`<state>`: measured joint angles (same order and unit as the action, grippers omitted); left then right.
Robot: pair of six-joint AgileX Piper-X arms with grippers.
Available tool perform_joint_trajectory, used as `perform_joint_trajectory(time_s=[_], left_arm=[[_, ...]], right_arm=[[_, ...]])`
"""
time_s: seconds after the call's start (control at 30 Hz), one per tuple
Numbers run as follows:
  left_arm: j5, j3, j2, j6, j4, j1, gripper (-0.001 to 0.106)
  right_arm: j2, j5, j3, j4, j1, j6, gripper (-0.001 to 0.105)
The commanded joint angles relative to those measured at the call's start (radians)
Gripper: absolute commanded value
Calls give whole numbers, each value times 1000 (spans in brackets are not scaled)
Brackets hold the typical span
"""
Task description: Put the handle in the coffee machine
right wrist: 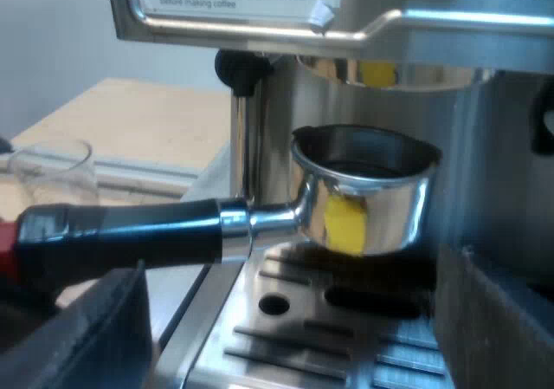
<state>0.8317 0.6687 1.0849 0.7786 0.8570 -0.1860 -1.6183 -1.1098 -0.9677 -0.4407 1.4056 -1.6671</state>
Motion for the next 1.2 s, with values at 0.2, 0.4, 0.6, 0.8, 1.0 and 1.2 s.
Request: perform_joint_trajectory(time_s=[0.2,0.4,0.6,0.8,1.0,1.2], left_arm=[[74,13,-2,-4,-94,2,0],[80,15,46,1,-137,2,0],[88,58,103,1,-136,2,0],[97,117,152,-3,-120,5,0],[113,152,168,-6,-114,5,0],[133,156,168,-29,-71,37,0]], right_arm=[[-91,-3,0,-294,-75,-142,70],[-118,34,0,-382,-102,-197,70],[-118,57,0,-386,-127,-197,70],[-118,82,0,-386,-144,-197,70],[-118,97,0,-386,-145,-197,70],[-118,97,0,-386,-145,-197,70]])
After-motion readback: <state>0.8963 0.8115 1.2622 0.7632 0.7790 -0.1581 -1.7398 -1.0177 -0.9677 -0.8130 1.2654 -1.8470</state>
